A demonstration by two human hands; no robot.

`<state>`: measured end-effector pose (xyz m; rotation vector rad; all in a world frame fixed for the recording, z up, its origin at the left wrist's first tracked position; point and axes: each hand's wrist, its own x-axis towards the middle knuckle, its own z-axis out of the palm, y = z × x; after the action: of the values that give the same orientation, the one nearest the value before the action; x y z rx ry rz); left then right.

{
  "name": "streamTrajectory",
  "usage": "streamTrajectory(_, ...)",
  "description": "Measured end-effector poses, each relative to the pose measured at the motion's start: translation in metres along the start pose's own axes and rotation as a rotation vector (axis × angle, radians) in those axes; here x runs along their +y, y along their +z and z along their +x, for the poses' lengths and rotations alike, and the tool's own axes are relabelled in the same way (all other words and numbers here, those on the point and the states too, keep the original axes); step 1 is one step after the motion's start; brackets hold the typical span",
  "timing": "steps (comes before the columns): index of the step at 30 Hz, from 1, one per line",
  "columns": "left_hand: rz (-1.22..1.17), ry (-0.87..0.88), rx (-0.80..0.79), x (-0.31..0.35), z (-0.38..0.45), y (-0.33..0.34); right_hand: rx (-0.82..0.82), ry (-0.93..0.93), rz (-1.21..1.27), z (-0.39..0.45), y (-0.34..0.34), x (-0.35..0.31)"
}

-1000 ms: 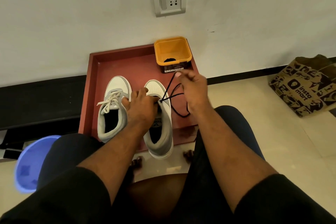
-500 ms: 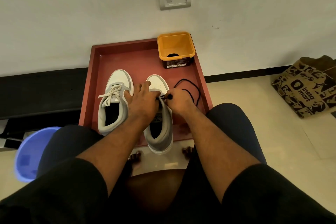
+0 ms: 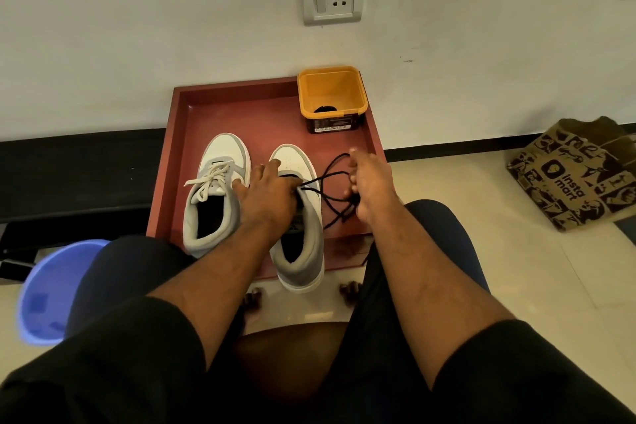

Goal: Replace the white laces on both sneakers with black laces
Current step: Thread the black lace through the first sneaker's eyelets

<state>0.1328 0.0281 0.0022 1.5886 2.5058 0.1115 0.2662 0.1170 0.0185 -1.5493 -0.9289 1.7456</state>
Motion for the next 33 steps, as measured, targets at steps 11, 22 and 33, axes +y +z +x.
streamTrajectory(11,-0.219,0.054,-0.028,-0.027,-0.013,0.005,0.146,-0.163,-1.101,0.029,0.001,0.025)
streamTrajectory(22,-0.561,0.005,0.022,-0.038,-0.029,0.013,-0.101,-0.145,-0.876,0.029,0.014,0.033)
streamTrajectory(33,-0.903,0.057,0.208,-0.009,-0.04,-0.011,-0.575,-0.097,0.033,-0.022,0.006,-0.014)
